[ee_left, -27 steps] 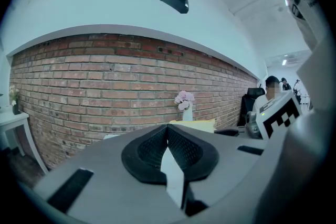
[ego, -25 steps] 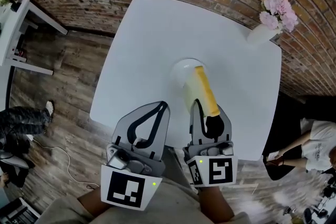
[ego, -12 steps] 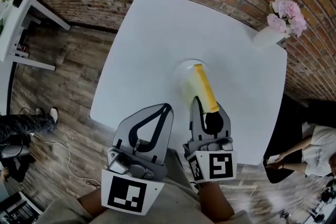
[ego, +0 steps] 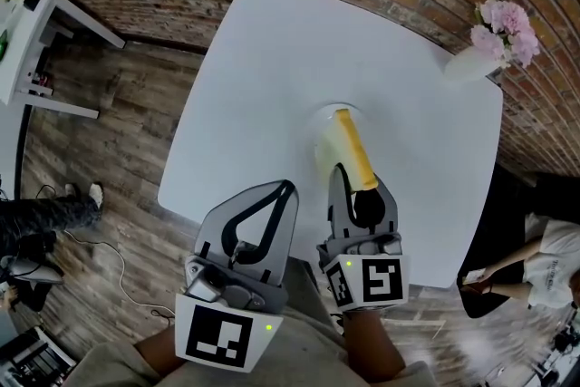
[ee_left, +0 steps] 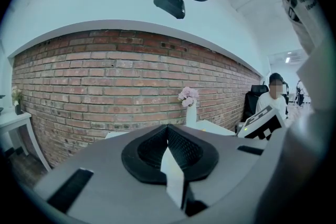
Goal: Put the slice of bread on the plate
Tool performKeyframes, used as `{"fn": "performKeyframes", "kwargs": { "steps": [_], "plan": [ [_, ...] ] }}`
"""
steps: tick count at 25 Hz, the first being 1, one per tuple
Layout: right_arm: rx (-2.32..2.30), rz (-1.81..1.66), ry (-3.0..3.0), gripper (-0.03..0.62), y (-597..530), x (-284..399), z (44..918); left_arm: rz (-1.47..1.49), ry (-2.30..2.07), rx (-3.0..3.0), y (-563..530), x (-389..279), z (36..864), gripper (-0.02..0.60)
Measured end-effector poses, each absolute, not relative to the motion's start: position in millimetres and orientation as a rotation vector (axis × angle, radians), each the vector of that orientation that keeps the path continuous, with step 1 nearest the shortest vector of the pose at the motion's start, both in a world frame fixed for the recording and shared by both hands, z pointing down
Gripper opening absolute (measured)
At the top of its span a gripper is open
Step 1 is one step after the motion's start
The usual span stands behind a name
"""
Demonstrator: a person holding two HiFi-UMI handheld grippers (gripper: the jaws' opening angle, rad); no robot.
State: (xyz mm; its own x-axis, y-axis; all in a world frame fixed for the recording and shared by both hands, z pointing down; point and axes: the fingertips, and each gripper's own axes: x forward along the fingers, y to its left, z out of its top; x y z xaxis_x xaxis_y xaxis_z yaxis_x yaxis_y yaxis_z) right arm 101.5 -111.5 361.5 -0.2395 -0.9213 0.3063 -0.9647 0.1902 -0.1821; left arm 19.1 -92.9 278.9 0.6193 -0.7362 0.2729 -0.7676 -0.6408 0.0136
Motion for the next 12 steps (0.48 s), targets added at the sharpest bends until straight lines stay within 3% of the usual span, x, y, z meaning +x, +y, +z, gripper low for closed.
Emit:
{"fn": "performKeyframes", "kwargs": {
  "steps": [12],
  "plan": [
    [1.852,0.653,-2.338,0.091,-121,99,381,0.398,-1.256,2.688,-95,15,288,0.009]
  ]
}}
